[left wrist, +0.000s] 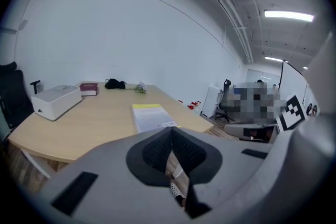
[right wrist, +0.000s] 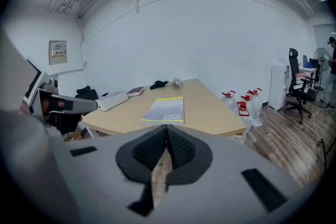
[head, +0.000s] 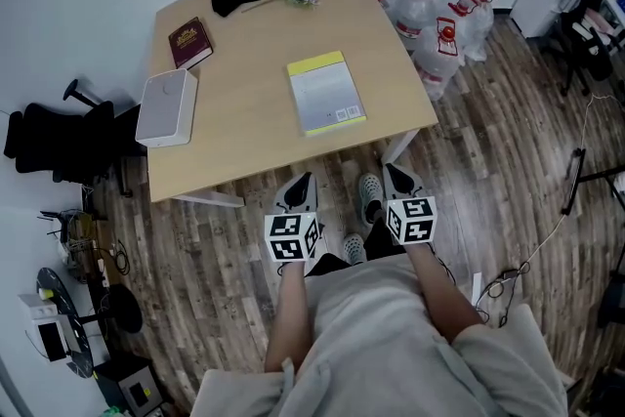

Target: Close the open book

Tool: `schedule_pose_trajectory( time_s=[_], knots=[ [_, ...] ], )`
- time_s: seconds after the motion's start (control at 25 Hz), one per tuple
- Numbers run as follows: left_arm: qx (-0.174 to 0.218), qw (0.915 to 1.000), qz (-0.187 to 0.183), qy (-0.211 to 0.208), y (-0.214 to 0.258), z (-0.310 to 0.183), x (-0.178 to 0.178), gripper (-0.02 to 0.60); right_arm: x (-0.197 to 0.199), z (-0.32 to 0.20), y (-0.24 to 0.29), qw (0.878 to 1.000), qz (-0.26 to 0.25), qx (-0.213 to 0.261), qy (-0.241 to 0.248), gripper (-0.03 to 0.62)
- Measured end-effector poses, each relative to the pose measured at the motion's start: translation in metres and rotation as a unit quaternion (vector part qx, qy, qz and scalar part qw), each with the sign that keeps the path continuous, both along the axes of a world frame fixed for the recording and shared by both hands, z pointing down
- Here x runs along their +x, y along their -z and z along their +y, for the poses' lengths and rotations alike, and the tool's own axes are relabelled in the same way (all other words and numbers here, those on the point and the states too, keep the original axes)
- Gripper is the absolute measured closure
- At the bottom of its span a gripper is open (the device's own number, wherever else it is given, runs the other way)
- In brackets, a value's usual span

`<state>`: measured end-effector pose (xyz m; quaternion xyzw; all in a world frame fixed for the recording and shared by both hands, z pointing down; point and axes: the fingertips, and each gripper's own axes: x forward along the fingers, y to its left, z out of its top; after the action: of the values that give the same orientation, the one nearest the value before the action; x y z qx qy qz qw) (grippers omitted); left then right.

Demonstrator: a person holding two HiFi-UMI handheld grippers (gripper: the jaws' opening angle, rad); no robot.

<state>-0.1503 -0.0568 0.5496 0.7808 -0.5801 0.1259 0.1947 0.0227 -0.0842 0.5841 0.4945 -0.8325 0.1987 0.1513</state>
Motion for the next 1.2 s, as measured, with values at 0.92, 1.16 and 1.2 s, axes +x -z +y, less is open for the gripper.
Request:
schedule_pose_trajectory(
  time_s=[0.92, 1.16, 1.2],
  knots=[
    [0.007, 0.9999, 0.013, 0.003, 0.004, 0.01, -0.006, 0.56, -0.028, 0.019, 0.0, 0.998, 0.014, 0.014, 0.055, 0.588],
    [0.008, 0.9998, 0.016, 0.002, 0.003, 0.013, -0.005, 0.56, -0.028, 0.023, -0.001, 0.998, 0.016, 0.017, 0.058, 0.588],
    [0.008, 0.9998, 0.016, 0.0, 0.002, 0.013, -0.004, 0.56, -0.027, 0.023, -0.002, 0.998, 0.016, 0.017, 0.057, 0.588]
  ],
)
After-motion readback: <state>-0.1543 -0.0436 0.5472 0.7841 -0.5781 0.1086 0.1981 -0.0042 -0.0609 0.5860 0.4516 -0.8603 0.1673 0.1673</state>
